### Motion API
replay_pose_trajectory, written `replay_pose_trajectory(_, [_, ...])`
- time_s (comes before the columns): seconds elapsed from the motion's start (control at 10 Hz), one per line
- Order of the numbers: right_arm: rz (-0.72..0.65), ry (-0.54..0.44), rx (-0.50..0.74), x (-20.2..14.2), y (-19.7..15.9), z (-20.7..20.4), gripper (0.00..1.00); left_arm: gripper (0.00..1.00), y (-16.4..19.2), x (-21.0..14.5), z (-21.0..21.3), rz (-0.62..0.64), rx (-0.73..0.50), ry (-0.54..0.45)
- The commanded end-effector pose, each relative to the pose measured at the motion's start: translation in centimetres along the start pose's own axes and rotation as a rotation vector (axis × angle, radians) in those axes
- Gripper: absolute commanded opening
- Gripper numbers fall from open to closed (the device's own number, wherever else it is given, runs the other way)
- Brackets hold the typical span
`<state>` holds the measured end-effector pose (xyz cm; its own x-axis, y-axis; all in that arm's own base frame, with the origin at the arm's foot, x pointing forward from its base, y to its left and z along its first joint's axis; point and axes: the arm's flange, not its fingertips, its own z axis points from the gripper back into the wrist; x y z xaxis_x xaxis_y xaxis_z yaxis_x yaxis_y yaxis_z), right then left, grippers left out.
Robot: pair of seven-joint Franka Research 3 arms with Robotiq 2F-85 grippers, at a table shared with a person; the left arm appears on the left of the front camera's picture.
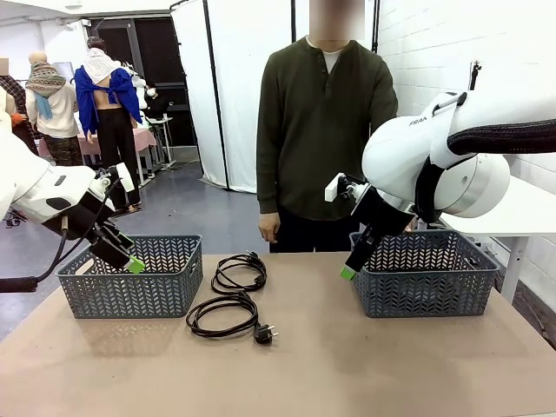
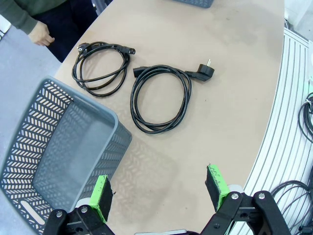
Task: Organize the cables according to human instructions.
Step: Pick up a bundle of cables and place it in the basket indicated by the human.
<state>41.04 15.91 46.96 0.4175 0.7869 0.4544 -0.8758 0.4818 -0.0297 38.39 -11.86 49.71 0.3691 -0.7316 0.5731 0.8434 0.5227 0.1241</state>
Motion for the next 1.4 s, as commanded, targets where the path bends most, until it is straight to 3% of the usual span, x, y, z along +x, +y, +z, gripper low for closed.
replay_pose_trajectory(0.0, [0.000,0.005,-0.011,0.0,0.0,0.1,1.00,1.00,0.4,-0.3,-0.1,-0.010,-0.020,-0.014])
replay_pose_trajectory(1.1, [-0.001,0.000,0.000,0.0,0.0,0.0,1.00,1.00,0.4,-0.3,-0.1,-0.010,-0.020,-0.014])
replay_pose_trajectory(1.3, [-0.049,0.032,-0.013,2.7,0.7,-0.2,1.00,1.00,0.4,-0.3,-0.1,-0.010,-0.020,-0.014])
